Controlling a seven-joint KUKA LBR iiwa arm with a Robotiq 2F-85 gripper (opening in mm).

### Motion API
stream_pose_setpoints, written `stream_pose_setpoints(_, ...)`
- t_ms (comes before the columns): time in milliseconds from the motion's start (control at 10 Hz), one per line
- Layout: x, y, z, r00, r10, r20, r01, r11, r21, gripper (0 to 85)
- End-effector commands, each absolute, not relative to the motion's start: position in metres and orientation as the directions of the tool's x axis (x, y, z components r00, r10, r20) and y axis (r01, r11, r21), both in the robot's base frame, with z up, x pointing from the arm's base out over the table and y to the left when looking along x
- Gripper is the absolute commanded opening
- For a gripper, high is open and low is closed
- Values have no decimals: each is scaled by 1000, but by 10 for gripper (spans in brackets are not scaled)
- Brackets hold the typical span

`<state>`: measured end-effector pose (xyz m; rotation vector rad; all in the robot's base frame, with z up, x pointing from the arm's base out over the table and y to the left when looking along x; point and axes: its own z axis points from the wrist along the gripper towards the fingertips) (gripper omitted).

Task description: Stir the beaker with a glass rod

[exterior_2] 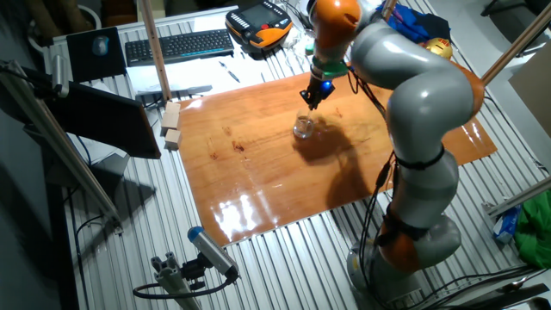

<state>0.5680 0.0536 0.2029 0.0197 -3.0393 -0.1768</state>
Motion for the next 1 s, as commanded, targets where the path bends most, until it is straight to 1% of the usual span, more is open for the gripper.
stream_pose_setpoints(0,569,54,204,-997,38,71,47,992,119,0)
stream_pose_setpoints(200,569,54,205,-999,45,-22,42,992,122,0)
stream_pose_setpoints(300,569,54,206,-998,21,-55,16,995,96,0)
stream_pose_setpoints(400,569,54,206,-998,0,-69,-5,997,81,0)
stream_pose_setpoints(600,569,54,207,-996,-75,-56,-77,997,30,0)
stream_pose_setpoints(800,568,53,208,-989,-150,0,-150,988,-26,0)
stream_pose_setpoints(900,568,53,208,-988,-152,37,-153,988,-19,0)
